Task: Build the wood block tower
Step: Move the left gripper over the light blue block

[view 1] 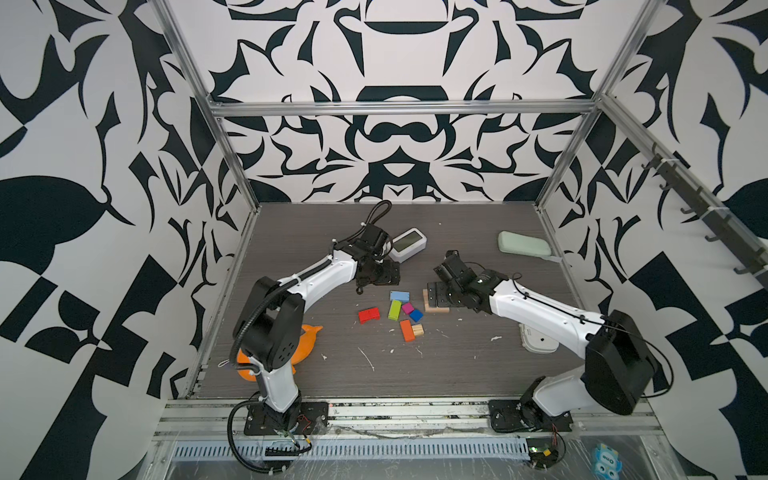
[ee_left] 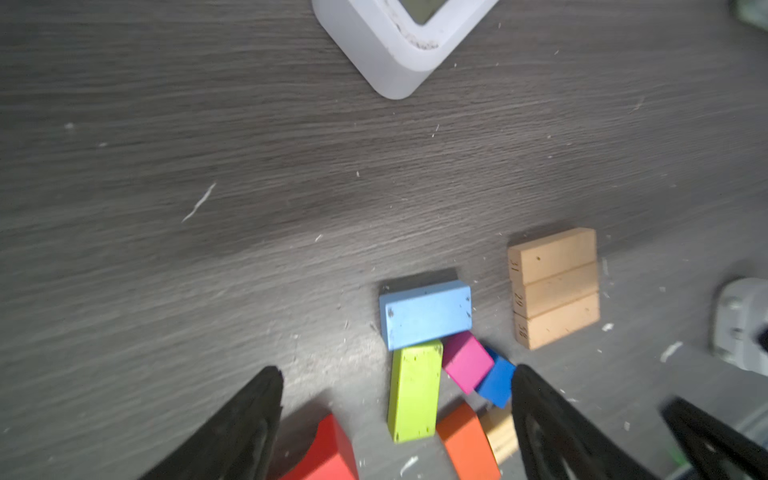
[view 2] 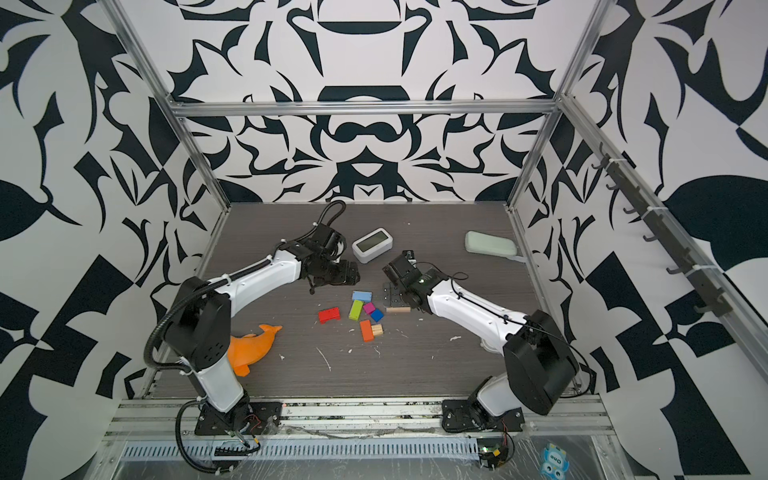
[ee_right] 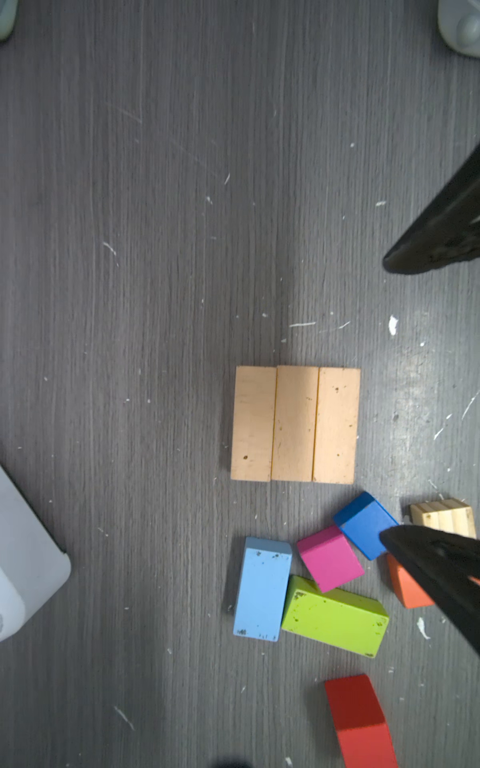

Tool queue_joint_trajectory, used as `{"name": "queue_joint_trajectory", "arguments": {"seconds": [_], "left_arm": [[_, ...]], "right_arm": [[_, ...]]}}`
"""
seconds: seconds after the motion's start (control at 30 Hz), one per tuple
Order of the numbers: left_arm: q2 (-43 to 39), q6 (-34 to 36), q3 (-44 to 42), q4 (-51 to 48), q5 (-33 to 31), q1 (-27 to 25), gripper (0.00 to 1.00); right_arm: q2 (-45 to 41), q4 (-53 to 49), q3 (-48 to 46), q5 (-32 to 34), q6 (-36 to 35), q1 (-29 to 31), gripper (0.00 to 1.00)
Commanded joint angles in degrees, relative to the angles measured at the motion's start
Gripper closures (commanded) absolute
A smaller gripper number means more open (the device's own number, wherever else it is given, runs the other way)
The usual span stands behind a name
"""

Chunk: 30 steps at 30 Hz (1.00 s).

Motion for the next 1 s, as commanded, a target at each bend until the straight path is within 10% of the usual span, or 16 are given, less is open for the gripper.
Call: {"name": "queue_joint_trajectory", "arguments": {"seconds": [0.0, 0.97], "left_arm": [[3.5, -0.2, 4.0, -5.0, -4.5, -2.0, 0.13], [16.8, -6.3, 12.2, -13.3, -13.5, -8.9, 0.18]], "right_arm": [[-2.3, -1.6, -1.3, 1.6, -0.6, -0.7, 0.02], [-4.1, -1.9, -3.9, 1.8, -0.3, -1.3, 0.02]]}}
